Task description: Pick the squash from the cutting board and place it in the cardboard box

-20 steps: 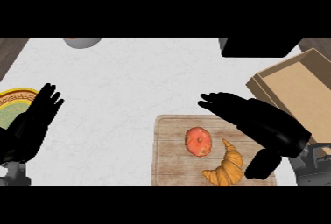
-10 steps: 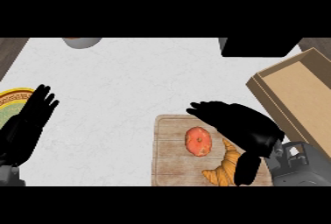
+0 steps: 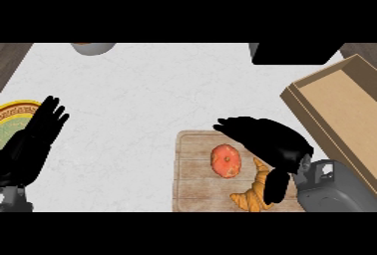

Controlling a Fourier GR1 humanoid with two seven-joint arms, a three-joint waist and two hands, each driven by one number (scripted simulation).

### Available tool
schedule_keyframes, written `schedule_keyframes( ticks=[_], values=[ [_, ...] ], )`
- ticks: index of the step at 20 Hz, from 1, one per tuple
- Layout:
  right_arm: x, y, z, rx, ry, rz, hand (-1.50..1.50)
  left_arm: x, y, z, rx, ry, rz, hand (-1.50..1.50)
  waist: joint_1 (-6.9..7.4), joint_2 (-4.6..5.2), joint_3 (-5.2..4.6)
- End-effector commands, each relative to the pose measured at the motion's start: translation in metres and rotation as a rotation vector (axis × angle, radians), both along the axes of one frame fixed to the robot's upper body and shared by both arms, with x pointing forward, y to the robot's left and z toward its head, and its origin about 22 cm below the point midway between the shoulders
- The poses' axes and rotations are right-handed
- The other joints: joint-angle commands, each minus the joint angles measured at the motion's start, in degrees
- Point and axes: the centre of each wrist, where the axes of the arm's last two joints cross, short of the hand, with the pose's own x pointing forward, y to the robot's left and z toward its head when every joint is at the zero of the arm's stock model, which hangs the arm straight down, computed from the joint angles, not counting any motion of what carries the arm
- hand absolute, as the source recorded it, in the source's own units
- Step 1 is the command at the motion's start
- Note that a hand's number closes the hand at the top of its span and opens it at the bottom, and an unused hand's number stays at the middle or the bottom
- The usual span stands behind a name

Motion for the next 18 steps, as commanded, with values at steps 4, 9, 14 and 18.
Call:
schedule_keyframes(
  ticks=[4,9,14,18],
  values=[
    [-0.002,0.005,-0.014,0.040,-0.028,0.032,-1.50,-0.010,0.005,0.004,0.004,-0.004,0.006,0.00,0.09,-0.03,0.01],
    [0.006,0.009,0.006,0.024,-0.055,0.042,-1.50,-0.011,0.000,-0.002,0.007,-0.002,0.000,0.00,0.08,-0.03,0.00],
    [-0.017,0.033,-0.015,-0.042,-0.040,0.013,-1.50,-0.007,-0.011,-0.003,-0.005,0.008,-0.005,0.00,-0.04,-0.07,0.00],
    [-0.010,0.028,-0.021,-0.069,-0.048,0.028,-1.50,-0.002,-0.006,0.009,0.010,0.003,-0.024,0.00,-0.05,-0.05,0.00]
  ],
)
